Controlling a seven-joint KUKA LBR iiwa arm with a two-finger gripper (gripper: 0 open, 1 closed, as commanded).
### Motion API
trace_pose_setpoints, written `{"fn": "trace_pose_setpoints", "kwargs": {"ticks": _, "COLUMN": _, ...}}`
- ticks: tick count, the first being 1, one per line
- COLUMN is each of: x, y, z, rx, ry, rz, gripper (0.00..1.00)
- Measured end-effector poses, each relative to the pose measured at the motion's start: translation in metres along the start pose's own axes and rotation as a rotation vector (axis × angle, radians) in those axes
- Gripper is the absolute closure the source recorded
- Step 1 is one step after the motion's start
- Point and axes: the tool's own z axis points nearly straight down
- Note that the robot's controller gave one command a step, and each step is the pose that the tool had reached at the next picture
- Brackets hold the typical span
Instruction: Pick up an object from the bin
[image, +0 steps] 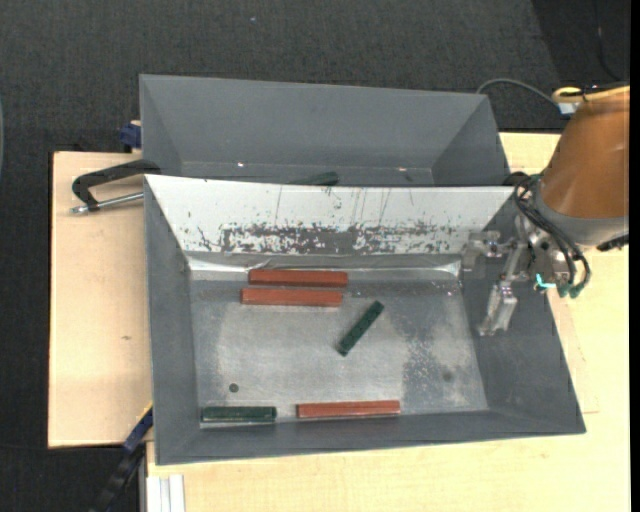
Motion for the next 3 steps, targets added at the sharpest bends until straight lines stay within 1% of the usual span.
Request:
{"fn": "trace_pose_setpoints", "kwargs": {"ticks": 1, "x": -0.002, "y": 0.0, "z": -0.004, "rx": 0.002, "ry": -0.008, "rz": -0.002, "gripper": 0.0}}
{"fn": "trace_pose_setpoints", "kwargs": {"ticks": 2, "x": -0.003, "y": 0.021, "z": 0.039, "rx": 0.003, "ry": -0.012, "rz": -0.089, "gripper": 0.0}}
{"fn": "trace_pose_setpoints", "kwargs": {"ticks": 3, "x": -0.017, "y": 0.058, "z": 0.068, "rx": 0.001, "ry": -0.007, "rz": -0.01, "gripper": 0.0}}
